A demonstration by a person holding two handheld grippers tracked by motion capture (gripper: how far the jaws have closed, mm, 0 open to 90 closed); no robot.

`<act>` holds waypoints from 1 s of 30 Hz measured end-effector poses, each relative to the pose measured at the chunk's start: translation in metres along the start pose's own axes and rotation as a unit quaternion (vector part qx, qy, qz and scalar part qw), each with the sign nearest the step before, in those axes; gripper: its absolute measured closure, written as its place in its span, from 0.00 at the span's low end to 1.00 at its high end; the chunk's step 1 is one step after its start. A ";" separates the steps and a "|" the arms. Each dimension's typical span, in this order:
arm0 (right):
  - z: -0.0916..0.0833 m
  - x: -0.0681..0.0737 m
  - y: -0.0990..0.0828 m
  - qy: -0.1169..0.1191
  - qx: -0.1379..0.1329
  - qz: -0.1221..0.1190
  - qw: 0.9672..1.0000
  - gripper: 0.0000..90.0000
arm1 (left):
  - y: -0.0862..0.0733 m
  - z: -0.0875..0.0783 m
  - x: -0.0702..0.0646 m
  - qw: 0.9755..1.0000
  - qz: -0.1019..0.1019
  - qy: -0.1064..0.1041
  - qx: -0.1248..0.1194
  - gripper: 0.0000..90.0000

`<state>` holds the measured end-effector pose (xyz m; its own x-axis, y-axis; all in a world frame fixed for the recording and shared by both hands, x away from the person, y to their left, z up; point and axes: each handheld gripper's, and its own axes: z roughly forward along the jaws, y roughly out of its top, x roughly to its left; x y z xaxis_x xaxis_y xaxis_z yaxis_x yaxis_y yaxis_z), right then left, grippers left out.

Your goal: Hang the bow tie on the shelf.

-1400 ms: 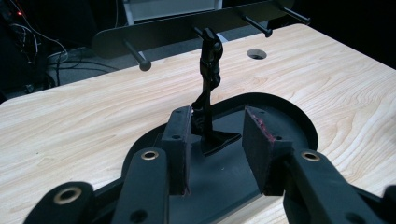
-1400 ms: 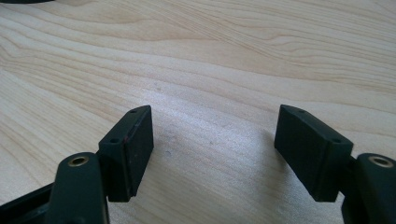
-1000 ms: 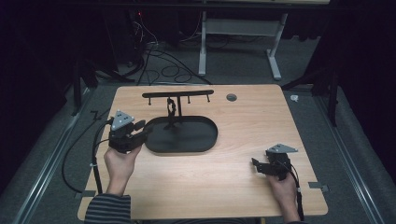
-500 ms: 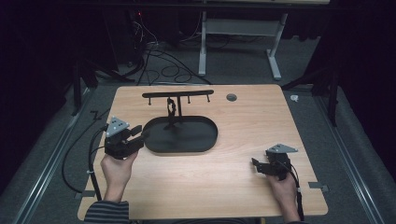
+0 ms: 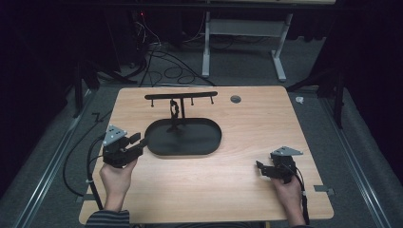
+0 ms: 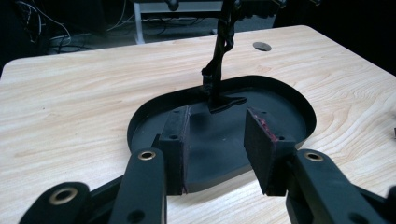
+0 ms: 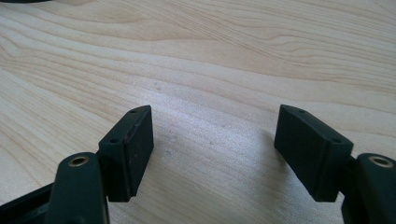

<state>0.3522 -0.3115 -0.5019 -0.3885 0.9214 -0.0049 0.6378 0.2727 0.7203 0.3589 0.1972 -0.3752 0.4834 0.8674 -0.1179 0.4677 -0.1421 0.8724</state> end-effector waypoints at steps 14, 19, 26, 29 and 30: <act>0.000 0.000 0.000 -0.001 0.000 -0.001 1.000 0.33 | -0.015 -0.003 0.002 1.000 -0.016 0.001 0.001 0.67; 0.000 0.000 0.000 -0.001 0.000 0.000 1.000 0.33 | -0.021 -0.002 0.003 1.000 -0.022 -0.002 0.005 0.67; 0.000 0.000 0.000 -0.001 0.000 -0.001 1.000 0.33 | -0.031 0.002 0.000 1.000 -0.028 -0.005 0.014 0.68; 0.000 0.000 0.000 -0.001 0.000 -0.001 1.000 0.33 | -0.034 0.004 -0.001 0.999 -0.030 -0.007 0.016 0.68; 0.000 0.000 0.000 -0.001 0.000 -0.001 1.000 0.33 | -0.035 0.004 -0.001 0.999 -0.031 -0.008 0.017 0.68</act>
<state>0.3522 -0.3112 -0.5020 -0.3876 0.9218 -0.0075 0.6371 0.2737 0.7206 0.3455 0.1993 -0.4075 0.4645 0.8673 -0.1788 0.5221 -0.1051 0.8464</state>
